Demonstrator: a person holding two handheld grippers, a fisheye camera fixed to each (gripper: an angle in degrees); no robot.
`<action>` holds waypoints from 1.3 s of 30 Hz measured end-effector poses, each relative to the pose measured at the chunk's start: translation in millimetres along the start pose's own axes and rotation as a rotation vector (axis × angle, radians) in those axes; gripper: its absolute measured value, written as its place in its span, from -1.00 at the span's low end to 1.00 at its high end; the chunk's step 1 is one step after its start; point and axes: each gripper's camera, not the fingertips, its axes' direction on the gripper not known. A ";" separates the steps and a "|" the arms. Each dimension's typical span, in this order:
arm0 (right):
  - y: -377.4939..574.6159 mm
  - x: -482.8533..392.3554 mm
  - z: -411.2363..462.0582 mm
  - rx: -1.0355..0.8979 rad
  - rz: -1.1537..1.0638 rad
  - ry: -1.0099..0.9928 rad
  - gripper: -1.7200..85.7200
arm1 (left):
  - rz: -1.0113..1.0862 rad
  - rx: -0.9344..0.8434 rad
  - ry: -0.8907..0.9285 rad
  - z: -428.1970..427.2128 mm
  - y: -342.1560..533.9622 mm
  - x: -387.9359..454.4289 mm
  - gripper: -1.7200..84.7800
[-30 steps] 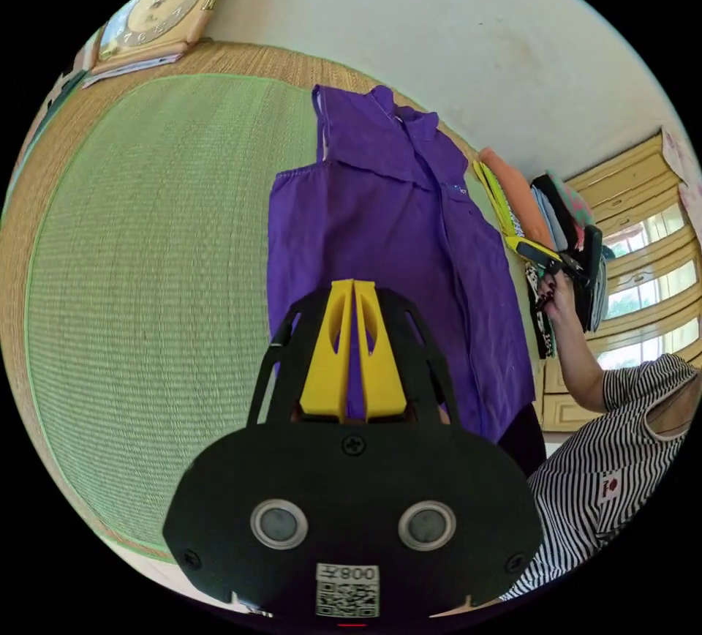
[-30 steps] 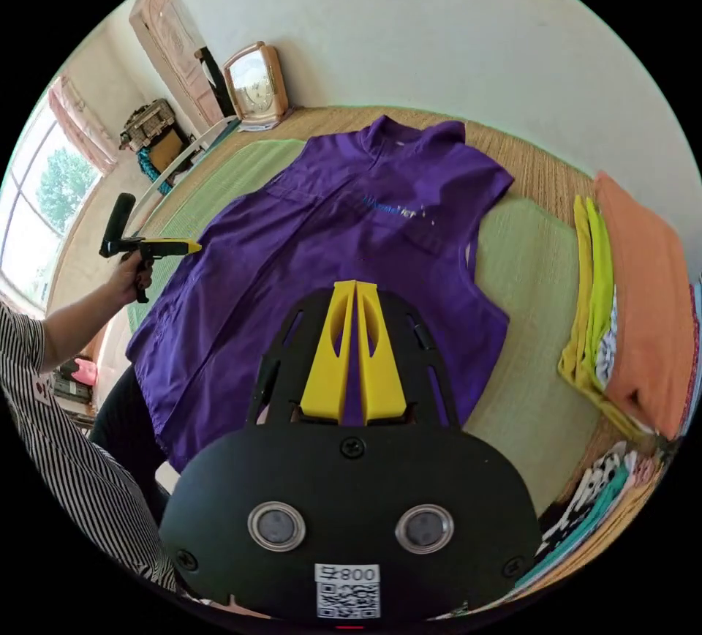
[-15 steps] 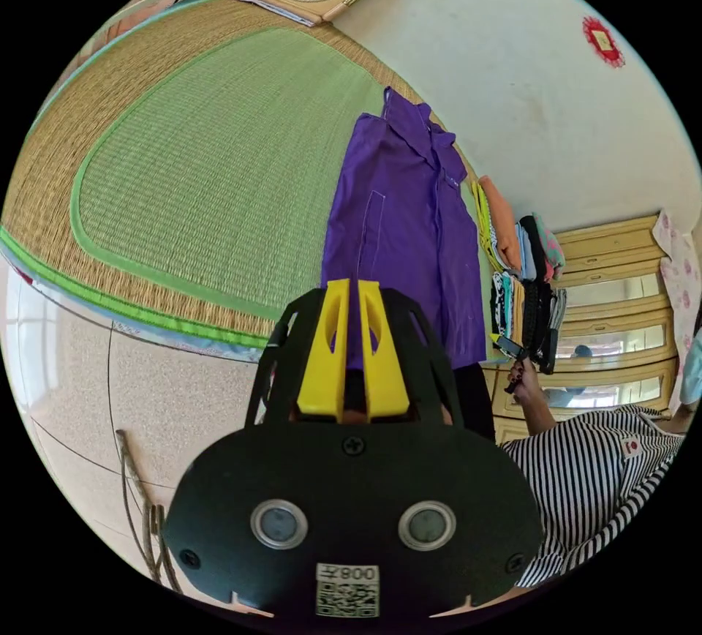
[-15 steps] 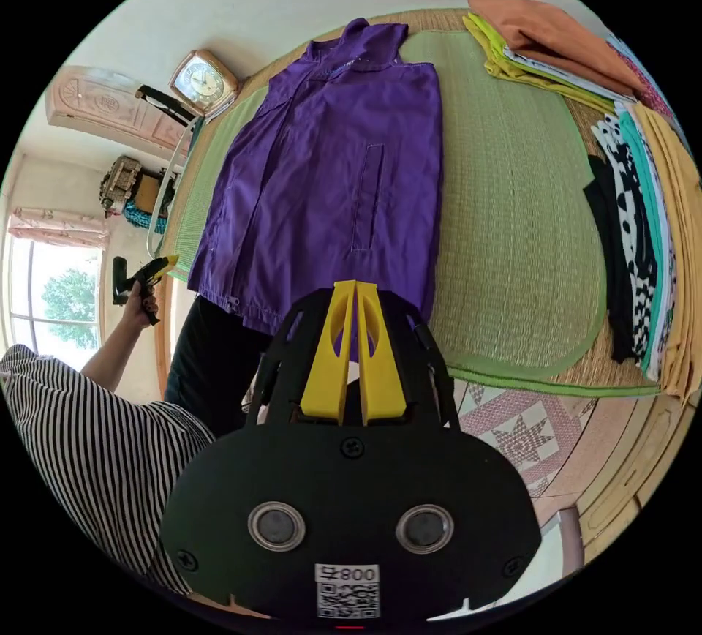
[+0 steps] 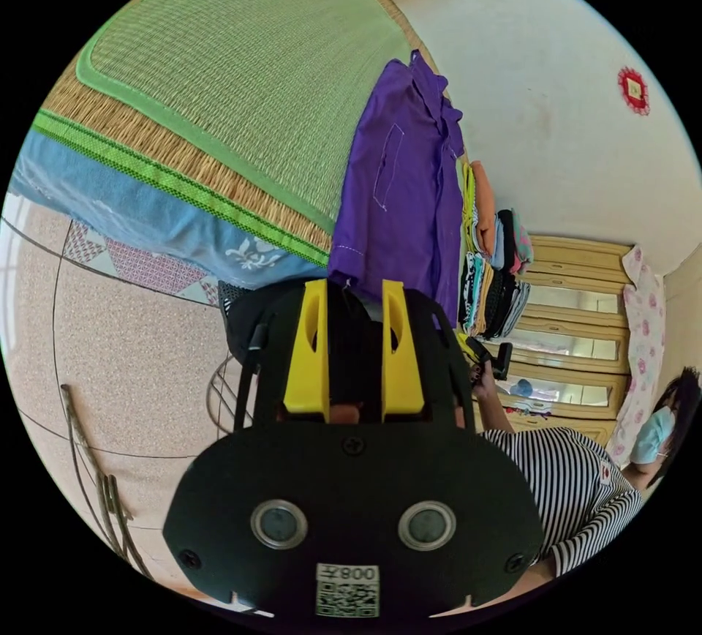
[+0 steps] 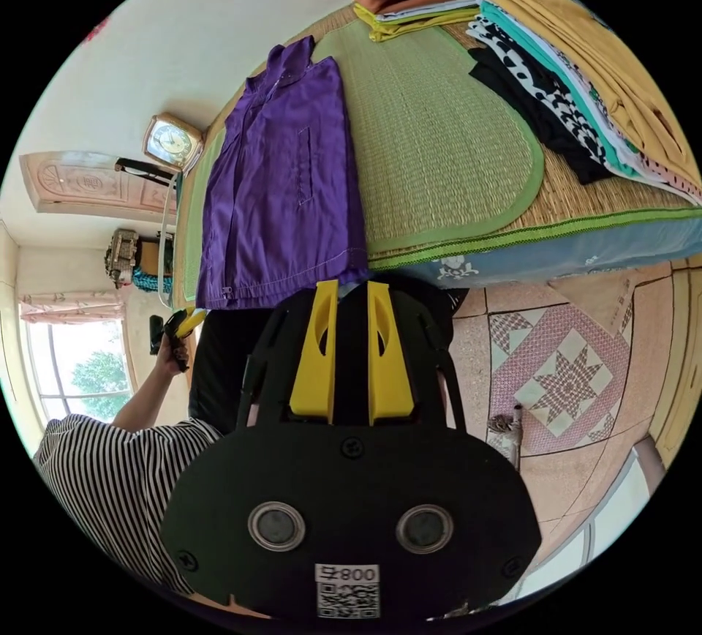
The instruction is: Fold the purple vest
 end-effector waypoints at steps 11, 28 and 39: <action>-30.3 5.5 1.7 0.009 0.009 0.012 -0.75 | -0.002 -0.065 -0.037 10.8 25.5 -29.8 -0.71; -49.5 8.4 9.3 -0.061 -0.033 -0.022 -0.88 | -0.056 0.005 -0.016 -6.5 91.9 -70.6 -0.90; -17.2 10.1 -35.3 0.010 -0.103 -0.158 -0.90 | 0.057 0.064 0.100 -30.3 136.3 -59.6 -0.94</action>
